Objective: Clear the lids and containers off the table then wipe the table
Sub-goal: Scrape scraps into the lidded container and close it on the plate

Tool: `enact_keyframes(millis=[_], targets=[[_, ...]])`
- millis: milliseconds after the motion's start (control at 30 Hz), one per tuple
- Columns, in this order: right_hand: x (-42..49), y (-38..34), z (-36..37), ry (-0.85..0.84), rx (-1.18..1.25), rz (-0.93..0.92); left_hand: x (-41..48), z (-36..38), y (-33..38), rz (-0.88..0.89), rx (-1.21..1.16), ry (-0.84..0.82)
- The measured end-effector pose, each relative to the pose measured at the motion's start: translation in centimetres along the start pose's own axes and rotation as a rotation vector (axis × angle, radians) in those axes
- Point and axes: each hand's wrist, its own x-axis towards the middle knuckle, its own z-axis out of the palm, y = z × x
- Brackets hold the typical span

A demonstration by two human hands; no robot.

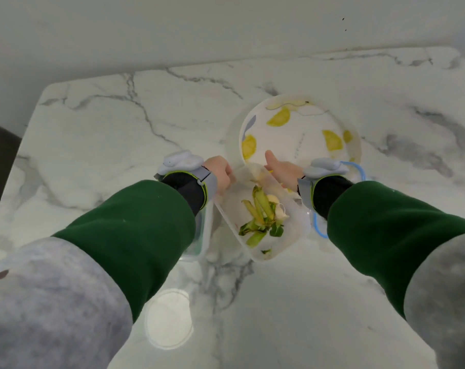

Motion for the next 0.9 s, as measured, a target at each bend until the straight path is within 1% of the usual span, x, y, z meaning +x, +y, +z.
enact_keyframes(millis=[67,133,233,300,367,467,533,633,700,767,833,900], targets=[[-0.9,0.3,0.5,0.001,-0.072,-0.042,-0.5,0.4,-0.3,0.022,0.034,-0.012],[-1.8,0.8,0.4,0.041,-0.082,-0.095,-0.9,1.0,-0.5,0.05,0.075,-0.016],[-2.7,1.8,-0.7,0.179,0.064,-0.148,-1.4,1.9,-0.6,0.107,0.147,-0.02],[-3.2,3.0,-1.9,0.257,0.092,-0.136,-1.7,2.6,-0.8,0.152,0.18,-0.021],[-3.6,4.8,-2.9,0.314,0.019,-0.111,-2.0,3.3,-0.9,0.179,0.211,-0.03],[-3.9,7.3,-4.1,0.389,-0.194,-0.023,-2.2,4.1,-0.8,0.191,0.255,-0.033],[-4.0,8.4,-4.5,0.388,-0.274,0.011,-2.4,4.5,-0.5,0.192,0.274,-0.037],[-3.8,9.6,-5.0,0.392,-0.312,0.073,-2.5,5.1,0.2,0.185,0.285,-0.037],[-3.9,10.3,-5.4,0.386,-0.34,0.081,-2.6,5.6,0.8,0.173,0.291,-0.044],[-3.8,10.7,-6.2,0.369,-0.448,0.098,-2.5,6.0,1.3,0.151,0.293,-0.04],[-3.8,11.1,-7.3,0.384,-0.556,0.144,-2.6,6.6,1.8,0.123,0.278,-0.039],[-3.4,11.5,-8.0,0.417,-0.565,0.184,-2.8,6.9,2.2,0.102,0.252,-0.031]])
